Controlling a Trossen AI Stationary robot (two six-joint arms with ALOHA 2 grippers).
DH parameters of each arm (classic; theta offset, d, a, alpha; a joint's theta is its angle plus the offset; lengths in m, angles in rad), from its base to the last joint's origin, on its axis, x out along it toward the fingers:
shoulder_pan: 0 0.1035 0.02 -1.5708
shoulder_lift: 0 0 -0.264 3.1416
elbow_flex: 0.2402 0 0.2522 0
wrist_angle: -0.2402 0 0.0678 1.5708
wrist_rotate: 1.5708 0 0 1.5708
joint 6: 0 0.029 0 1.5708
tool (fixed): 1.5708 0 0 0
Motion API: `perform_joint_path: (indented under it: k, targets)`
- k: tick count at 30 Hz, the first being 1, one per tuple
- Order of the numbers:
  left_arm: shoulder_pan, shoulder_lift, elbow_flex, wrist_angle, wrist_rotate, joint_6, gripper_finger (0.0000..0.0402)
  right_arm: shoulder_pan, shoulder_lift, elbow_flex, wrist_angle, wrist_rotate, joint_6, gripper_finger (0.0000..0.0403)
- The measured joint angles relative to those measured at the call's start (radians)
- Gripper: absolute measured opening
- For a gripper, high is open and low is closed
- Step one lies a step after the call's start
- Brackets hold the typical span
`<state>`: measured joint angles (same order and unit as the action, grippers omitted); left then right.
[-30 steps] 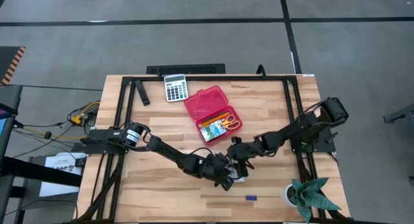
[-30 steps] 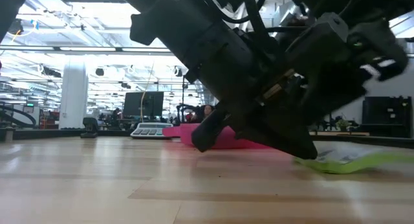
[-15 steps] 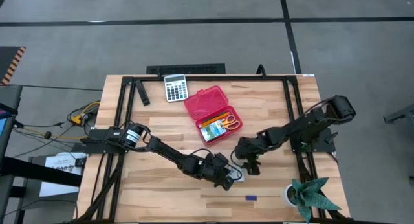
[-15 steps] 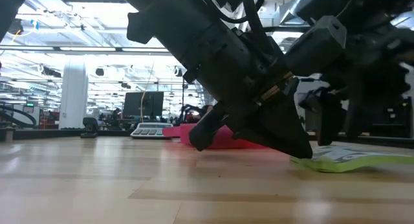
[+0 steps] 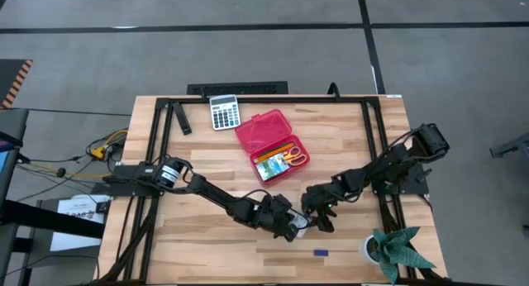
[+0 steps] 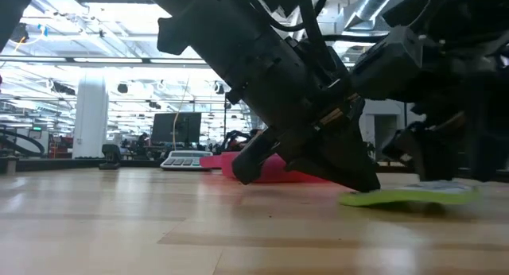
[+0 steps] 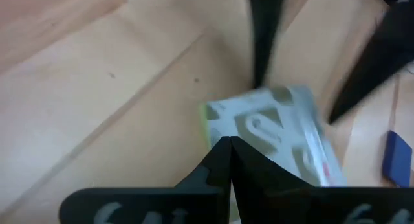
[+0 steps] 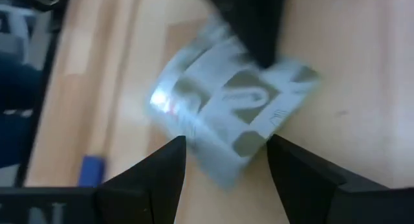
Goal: Pack school essentials
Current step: Put the green sticky notes into the red supply box
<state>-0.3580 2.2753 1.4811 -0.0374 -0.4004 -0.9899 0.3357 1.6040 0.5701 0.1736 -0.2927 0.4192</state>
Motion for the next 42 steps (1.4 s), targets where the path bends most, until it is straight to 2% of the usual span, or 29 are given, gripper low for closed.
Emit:
perform_joint_path:
  k: [5,11,15,20,23,25,30,36,42]
  targets:
    - [0.012,0.001,0.000,0.002,-0.020,-0.002,0.0000,0.006,0.002,0.000,-0.009,-0.012,0.033,0.0226]
    - [0.027,0.001,0.000,0.000,-0.004,0.013,0.0000,0.005,0.008,-0.002,0.011,0.000,-0.009,0.0168]
    - [0.027,0.001,0.000,-0.001,-0.005,0.014,0.0000,-0.015,-0.049,0.009,0.005,-0.011,-0.068,0.0144]
    - [0.027,0.001,0.001,-0.006,0.002,0.013,0.0000,-0.060,-0.163,0.009,-0.108,0.006,-0.165,0.0134]
    - [0.027,0.000,0.001,-0.005,0.003,0.013,0.0000,-0.070,-0.225,0.010,-0.175,0.068,-0.237,0.0133]
    - [0.027,0.000,0.000,-0.005,0.004,0.013,0.0000,-0.067,-0.251,0.008,-0.218,0.110,-0.275,0.0135]
    - [0.027,-0.001,0.001,-0.016,0.031,0.033,0.0000,0.004,-0.259,0.009,-0.288,0.094,-0.464,0.0147]
    - [0.027,-0.001,0.000,-0.008,0.038,0.039,0.0000,0.132,-0.153,0.009,-0.239,0.247,-0.704,0.0186]
    - [0.027,0.000,0.000,0.016,0.074,0.071,0.0000,0.172,-0.061,0.009,-0.112,0.321,-0.689,0.0257]
